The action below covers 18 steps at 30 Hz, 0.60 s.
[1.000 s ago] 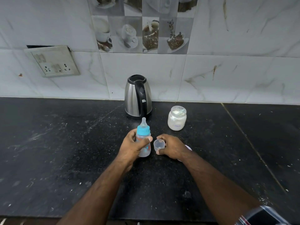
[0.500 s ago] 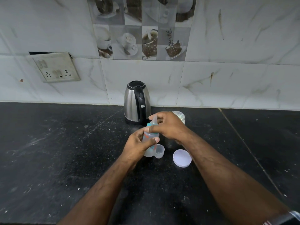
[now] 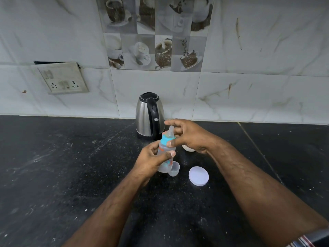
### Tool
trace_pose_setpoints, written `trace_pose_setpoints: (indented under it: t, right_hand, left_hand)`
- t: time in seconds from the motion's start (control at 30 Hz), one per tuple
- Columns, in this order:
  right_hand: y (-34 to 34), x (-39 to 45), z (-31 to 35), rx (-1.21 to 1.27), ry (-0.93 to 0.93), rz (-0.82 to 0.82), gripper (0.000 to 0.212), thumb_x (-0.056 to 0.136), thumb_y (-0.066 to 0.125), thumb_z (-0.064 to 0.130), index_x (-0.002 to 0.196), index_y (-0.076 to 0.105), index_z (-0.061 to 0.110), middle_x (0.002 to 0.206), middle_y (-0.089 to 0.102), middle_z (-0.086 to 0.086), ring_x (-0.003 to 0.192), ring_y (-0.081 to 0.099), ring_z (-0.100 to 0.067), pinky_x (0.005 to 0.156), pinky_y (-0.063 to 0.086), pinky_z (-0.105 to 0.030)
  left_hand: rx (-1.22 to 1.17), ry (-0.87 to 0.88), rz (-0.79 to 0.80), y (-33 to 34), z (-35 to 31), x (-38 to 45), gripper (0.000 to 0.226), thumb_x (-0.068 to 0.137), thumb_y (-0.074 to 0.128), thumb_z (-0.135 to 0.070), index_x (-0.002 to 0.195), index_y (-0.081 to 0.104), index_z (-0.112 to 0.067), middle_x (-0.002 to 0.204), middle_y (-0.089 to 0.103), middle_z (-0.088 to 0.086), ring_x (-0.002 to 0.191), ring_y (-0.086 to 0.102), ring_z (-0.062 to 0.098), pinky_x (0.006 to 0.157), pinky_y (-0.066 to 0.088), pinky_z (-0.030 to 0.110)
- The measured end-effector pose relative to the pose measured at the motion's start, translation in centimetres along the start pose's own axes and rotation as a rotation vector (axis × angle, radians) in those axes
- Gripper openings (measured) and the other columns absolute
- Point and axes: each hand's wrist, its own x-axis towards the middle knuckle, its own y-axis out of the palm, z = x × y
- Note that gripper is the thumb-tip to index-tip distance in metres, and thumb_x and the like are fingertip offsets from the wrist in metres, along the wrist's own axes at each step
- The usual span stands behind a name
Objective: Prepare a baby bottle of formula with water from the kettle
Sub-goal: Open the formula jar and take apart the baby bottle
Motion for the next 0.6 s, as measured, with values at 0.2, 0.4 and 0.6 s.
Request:
trace_pose_setpoints:
  t: [0.2,0.4,0.6]
  right_hand:
    - [0.5,-0.1,0.5,-0.069,-0.006,-0.129,0.079,0.08,0.089,0.014,0.147,0.05,0.02,0.104,0.075,-0.006,0.087,0.07,-0.007,0.088,0.052,-0.024]
    - [-0.3,-0.3,0.3,0.069,0.001,-0.048,0.082,0.084,0.084,0.009,0.153,0.042,0.018,0.126,0.071,-0.004,0.119,0.066,-0.017,0.102,0.051,-0.029]
    - [0.5,0.3,-0.4,0.037,-0.004,-0.133,0.075,0.079,0.088,0.006,0.145,0.054,0.017,0.106,0.077,0.003,0.094,0.073,-0.004,0.079,0.053,-0.017]
  left_hand:
    - [-0.011,0.006,0.0,0.0,-0.4,0.3,0.045,0.081,0.083,-0.03,0.124,0.071,-0.024,0.114,0.079,0.0,0.107,0.075,0.017,0.088,0.059,0.029]
    - [-0.025,-0.006,-0.012,0.0,-0.3,0.5,0.042,0.087,0.082,-0.024,0.127,0.07,-0.022,0.116,0.079,0.0,0.109,0.074,0.017,0.093,0.057,0.035]
    - [-0.003,-0.023,-0.043,0.0,-0.2,0.9,0.047,0.085,0.084,-0.026,0.129,0.068,-0.021,0.116,0.078,-0.001,0.109,0.074,0.017,0.1,0.057,0.043]
